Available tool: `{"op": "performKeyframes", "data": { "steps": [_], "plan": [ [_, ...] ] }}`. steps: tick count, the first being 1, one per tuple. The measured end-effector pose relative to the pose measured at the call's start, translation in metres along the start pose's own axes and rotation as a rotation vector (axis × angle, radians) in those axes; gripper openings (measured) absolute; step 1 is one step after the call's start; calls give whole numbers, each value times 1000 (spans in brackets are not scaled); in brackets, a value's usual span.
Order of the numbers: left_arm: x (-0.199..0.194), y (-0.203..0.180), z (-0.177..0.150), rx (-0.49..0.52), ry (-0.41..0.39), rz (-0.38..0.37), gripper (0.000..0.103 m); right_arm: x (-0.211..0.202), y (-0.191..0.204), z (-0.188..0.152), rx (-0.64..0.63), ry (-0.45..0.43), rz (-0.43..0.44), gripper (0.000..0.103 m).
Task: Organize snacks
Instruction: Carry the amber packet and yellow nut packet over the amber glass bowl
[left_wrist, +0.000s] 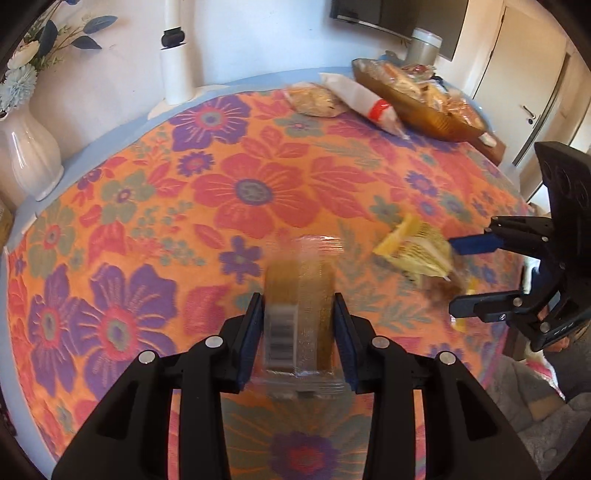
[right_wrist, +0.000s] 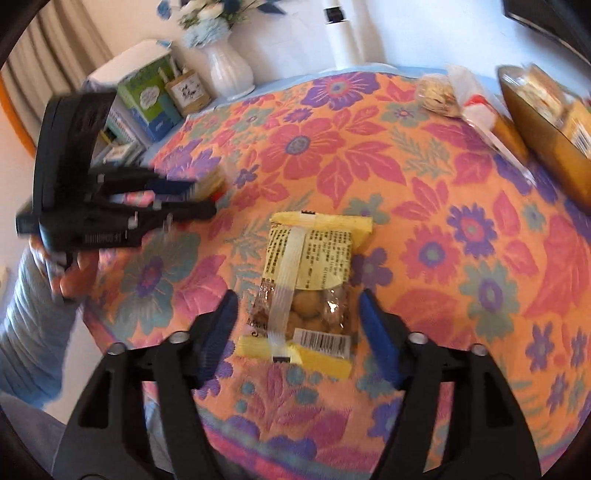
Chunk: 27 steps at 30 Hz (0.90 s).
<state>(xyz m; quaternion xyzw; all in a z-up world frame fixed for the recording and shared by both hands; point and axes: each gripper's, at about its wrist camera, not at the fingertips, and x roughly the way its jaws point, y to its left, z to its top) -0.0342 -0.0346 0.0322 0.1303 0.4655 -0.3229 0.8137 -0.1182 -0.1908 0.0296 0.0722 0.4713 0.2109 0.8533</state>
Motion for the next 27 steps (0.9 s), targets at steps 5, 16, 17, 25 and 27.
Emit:
{"op": "performKeyframes", "data": {
  "steps": [5, 16, 17, 25, 27],
  "plan": [
    [11, -1, 0, -34, 20, 24, 54, 4, -14, 5, 161, 17, 11, 77],
    [16, -20, -8, -7, 36, 78, 33, 24, 39, 5, -64, -14, -312, 46],
    [14, -23, -8, 1, 28, 80, 33, 22, 38, 4, -58, -16, -286, 46],
    [-29, -50, 48, 22, -138, -3, 33, -33, 0, 11, 84, -125, -136, 46],
    [-35, -62, 72, 42, -174, -40, 33, -59, -19, 16, 130, -180, -105, 46]
  ]
}}
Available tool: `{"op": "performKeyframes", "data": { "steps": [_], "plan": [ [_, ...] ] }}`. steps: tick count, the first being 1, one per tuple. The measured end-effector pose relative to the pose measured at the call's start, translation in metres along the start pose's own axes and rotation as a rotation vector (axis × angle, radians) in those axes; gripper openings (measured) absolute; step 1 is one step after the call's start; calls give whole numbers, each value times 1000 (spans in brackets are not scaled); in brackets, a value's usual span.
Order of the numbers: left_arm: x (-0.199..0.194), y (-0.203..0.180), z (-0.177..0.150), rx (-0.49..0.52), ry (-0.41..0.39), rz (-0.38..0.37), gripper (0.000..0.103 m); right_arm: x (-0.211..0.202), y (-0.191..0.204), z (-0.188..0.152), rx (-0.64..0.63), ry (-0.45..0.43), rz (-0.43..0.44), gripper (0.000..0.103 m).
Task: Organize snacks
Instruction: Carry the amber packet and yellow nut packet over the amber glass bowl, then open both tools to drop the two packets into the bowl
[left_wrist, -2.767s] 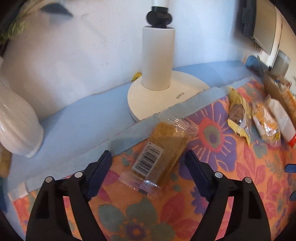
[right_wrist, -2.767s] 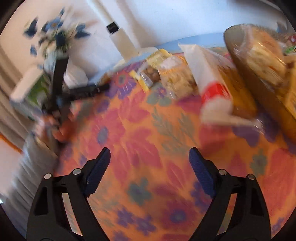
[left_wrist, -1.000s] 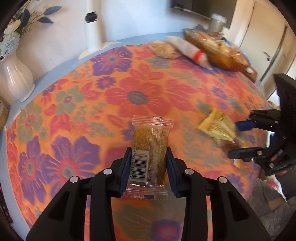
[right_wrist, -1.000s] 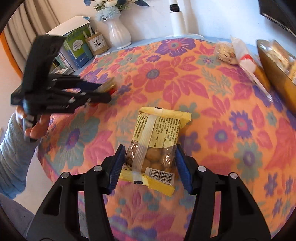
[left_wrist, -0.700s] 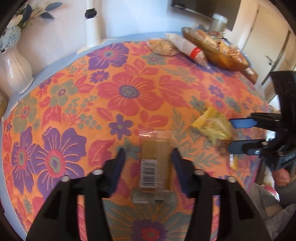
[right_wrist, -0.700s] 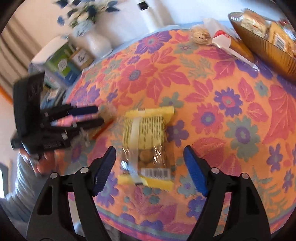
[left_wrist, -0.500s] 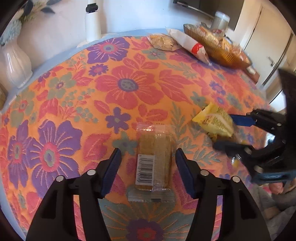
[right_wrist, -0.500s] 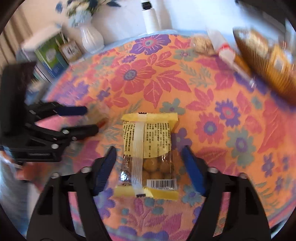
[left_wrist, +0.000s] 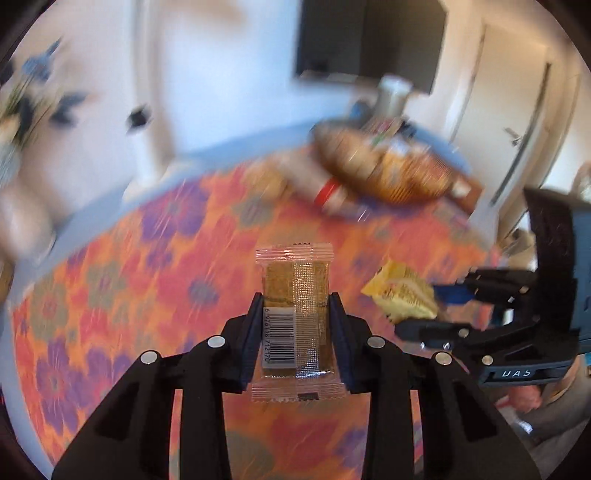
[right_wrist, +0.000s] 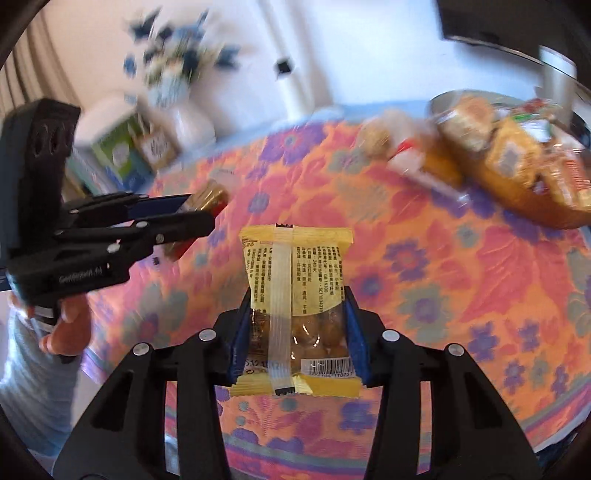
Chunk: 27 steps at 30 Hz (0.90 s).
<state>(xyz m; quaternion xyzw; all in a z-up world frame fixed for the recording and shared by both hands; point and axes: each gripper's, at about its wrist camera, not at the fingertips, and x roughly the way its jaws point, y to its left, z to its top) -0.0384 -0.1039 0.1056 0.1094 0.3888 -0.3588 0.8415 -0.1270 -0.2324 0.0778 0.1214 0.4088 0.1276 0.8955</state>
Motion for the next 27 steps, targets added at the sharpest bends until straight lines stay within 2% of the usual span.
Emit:
{"op": "performKeyframes", "data": {
  "steps": [5, 11, 16, 20, 21, 22, 23, 24, 25, 27],
  "plan": [
    [17, -40, 79, 63, -81, -99, 33, -51, -56, 30, 104, -117, 15, 46],
    [69, -72, 168, 69, -114, -188, 33, -101, -151, 71, 259, -240, -83, 46],
    [119, -87, 215, 49, -108, -242, 33, -114, -230, 99, 395, -284, -162, 46],
    [150, -91, 240, 30, -106, -255, 33, -110, -261, 118, 416, -289, -204, 46],
    [157, -90, 246, 19, -108, -257, 36, -107, -264, 124, 413, -285, -210, 49],
    [163, -86, 253, 2, -111, -247, 51, -103, -267, 129, 403, -275, -213, 52],
    [169, -84, 256, -15, -105, -234, 63, -100, -271, 131, 398, -260, -220, 69],
    [174, -80, 259, -32, -96, -231, 69, -98, -274, 133, 401, -255, -241, 74],
    [175, -75, 259, -49, -91, -230, 69, -97, -275, 134, 402, -251, -266, 74],
    [168, -64, 251, -63, -95, -223, 69, -97, -275, 131, 398, -248, -245, 73]
  ]
}}
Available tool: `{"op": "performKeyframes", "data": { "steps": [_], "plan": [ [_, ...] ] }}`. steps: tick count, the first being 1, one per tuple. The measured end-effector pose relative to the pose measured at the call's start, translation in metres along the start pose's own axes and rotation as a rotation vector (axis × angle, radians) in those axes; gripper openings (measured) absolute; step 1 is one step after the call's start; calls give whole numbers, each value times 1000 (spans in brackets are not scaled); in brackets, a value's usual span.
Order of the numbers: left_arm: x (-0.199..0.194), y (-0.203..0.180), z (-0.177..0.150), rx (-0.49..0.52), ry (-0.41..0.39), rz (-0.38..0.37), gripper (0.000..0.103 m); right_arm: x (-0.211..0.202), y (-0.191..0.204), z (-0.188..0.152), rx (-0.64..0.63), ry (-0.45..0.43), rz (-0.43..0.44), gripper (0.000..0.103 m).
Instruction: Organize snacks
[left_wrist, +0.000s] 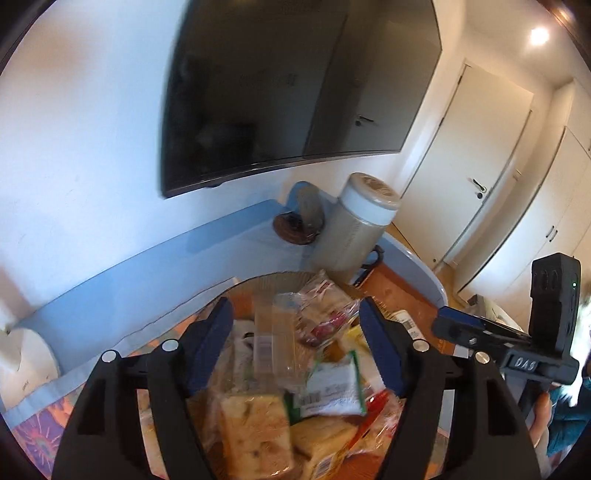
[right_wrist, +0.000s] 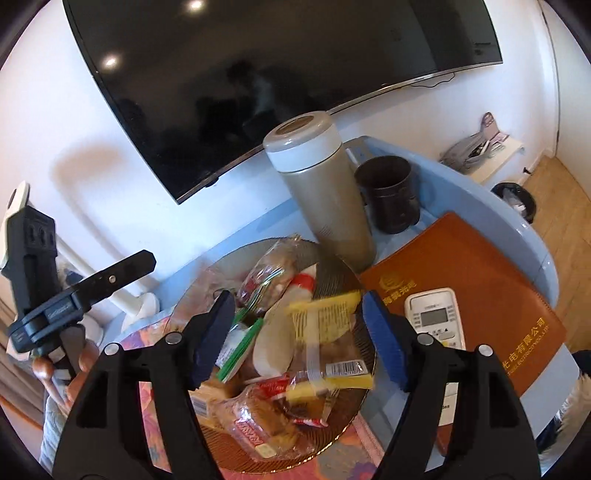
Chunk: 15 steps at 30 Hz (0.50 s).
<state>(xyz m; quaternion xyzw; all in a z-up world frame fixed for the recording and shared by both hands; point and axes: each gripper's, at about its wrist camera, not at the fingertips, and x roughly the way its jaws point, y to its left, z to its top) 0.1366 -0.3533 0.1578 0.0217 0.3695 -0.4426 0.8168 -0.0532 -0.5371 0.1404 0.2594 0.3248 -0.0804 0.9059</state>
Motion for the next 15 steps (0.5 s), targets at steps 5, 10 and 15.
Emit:
{"op": "performKeyframes", "data": {
  "steps": [5, 10, 15],
  "plan": [
    [-58, 23, -30, -13, -36, 28, 71, -13, 3, -17, -15, 4, 35, 73],
    [-129, 53, -63, -79, -74, 57, 77, -29, 42, -38, -64, 33, 134, 73],
    [-183, 79, -113, -135, -80, 118, 82, -40, 106, -78, -164, 80, 227, 75]
  ]
}}
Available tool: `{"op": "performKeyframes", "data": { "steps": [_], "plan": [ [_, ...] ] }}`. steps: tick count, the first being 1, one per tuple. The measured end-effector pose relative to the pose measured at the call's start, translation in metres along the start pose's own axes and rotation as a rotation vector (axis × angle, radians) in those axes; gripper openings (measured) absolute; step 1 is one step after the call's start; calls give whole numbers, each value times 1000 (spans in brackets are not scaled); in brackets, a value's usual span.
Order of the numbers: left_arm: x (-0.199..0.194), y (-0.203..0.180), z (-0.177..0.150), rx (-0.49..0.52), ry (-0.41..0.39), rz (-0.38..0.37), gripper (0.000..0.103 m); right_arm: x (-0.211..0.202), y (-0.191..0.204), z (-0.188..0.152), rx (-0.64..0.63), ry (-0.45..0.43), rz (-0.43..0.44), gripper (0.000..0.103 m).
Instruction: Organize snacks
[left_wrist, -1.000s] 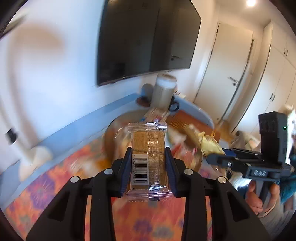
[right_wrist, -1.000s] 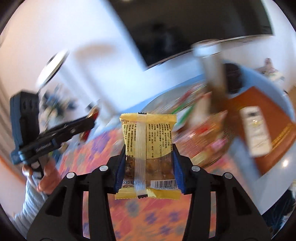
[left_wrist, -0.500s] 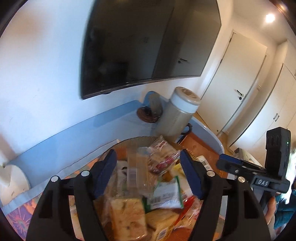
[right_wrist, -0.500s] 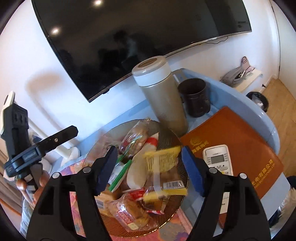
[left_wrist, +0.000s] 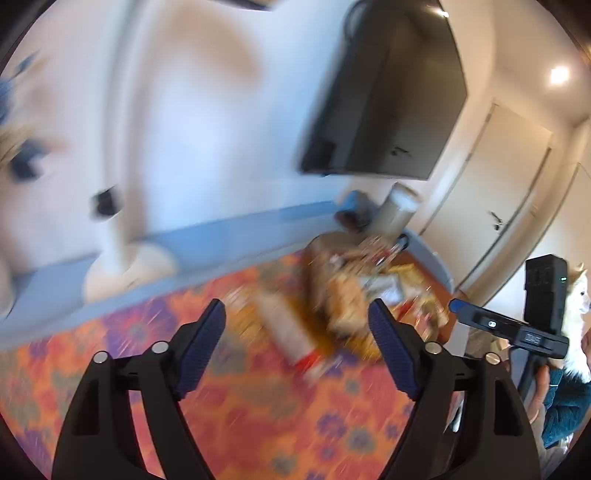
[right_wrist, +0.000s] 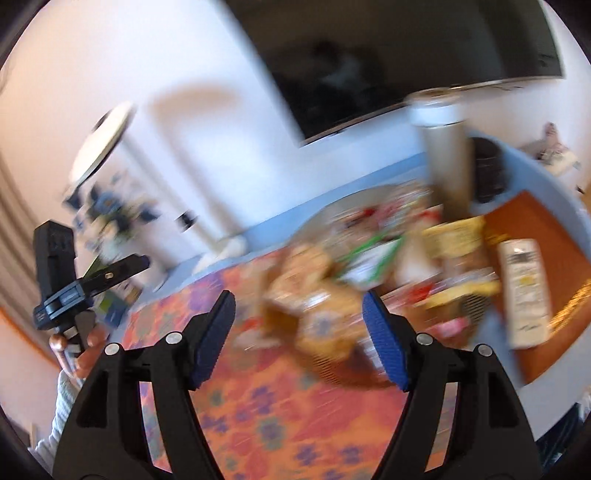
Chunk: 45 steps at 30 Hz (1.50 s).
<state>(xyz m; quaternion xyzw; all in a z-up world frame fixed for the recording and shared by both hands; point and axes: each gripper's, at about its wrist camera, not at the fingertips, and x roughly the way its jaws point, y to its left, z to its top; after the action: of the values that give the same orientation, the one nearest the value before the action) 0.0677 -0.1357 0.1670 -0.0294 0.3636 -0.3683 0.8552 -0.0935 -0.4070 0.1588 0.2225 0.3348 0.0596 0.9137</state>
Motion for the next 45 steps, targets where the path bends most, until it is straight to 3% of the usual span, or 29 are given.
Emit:
{"op": "performKeyframes", "data": {
  "steps": [3, 6, 9, 13, 16, 18, 19, 21, 29, 45],
  "plan": [
    [-13, 20, -38, 0, 34, 76, 83, 17, 41, -33, -57, 54, 57, 79],
    [-9, 43, -75, -20, 92, 130, 83, 41, 70, -67, -111, 111, 49, 81],
    [7, 67, -109, -59, 131, 183, 83, 73, 83, -95, -140, 158, -24, 81],
    [25, 82, -129, -64, 130, 274, 83, 108, 80, -112, -143, 174, -113, 82],
    [30, 91, -138, -56, 136, 354, 83, 122, 73, -118, -146, 166, -178, 90],
    [26, 89, -139, -57, 108, 349, 86, 128, 66, -120, -124, 183, -182, 90],
    [25, 88, -140, -47, 98, 363, 92, 129, 63, -119, -110, 187, -178, 91],
    [25, 84, -142, -31, 85, 385, 95, 127, 58, -118, -94, 174, -190, 96],
    [25, 78, -144, -8, 101, 406, 98, 124, 42, -117, -9, 180, -166, 100],
    [28, 85, -144, -40, 116, 410, 98, 123, 41, -119, -5, 182, -164, 100]
  ]
}}
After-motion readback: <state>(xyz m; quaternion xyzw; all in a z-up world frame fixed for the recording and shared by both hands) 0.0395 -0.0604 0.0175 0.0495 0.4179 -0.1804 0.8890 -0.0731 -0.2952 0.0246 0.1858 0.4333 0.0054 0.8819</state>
